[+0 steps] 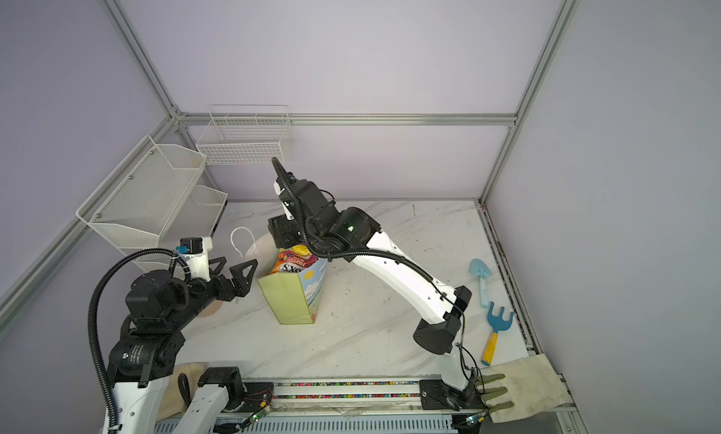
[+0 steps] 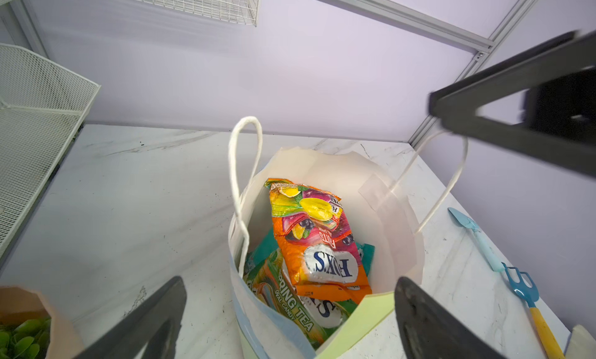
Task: Place the snacks into the paper bag
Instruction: Move the paper bag to the top-center of the table.
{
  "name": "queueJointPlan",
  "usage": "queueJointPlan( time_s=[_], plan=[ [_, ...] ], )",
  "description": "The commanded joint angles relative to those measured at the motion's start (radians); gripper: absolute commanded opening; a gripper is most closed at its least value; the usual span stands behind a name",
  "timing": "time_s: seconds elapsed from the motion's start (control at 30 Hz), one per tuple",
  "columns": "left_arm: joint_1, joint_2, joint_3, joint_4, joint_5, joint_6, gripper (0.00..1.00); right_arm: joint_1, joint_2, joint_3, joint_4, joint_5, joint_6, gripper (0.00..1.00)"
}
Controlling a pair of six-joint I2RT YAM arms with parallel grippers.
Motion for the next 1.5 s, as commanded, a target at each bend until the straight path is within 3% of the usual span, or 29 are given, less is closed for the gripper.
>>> queueJointPlan(
  time_s=[0.0, 0.37, 0.8, 1.03, 1.2, 1.3, 1.47],
  plan=[
    [-0.004, 0.023, 0.060, 0.054, -0.037, -0.023, 0.98, 0.002, -0.064, -0.066, 0.077, -0.010, 0.031, 0.67],
    [-0.003, 0.146, 0.154, 0.073, -0.033, -0.054, 0.90, -0.004, -0.239, -0.272, 0.085, 0.077, 0.090, 0.67],
    [-0.004, 0.199, 0.203, 0.085, 0.001, -0.080, 0.45, -0.037, -0.291, -0.483, 0.121, 0.026, 0.129, 0.68],
    [-0.004, 0.194, 0.211, 0.082, 0.016, -0.086, 0.33, -0.078, -0.281, -0.529, 0.202, -0.031, 0.127, 0.68],
    [-0.005, 0.203, 0.209, 0.093, 0.047, -0.101, 0.28, -0.131, -0.282, -0.622, 0.347, -0.168, 0.126, 0.67],
    [-0.003, 0.204, 0.200, 0.108, 0.068, -0.113, 0.24, -0.164, -0.288, -0.659, 0.408, -0.226, 0.148, 0.62],
    [-0.004, 0.206, 0.190, 0.138, 0.097, -0.134, 0.17, -0.179, -0.316, -0.702, 0.484, -0.278, 0.168, 0.30]
  ],
)
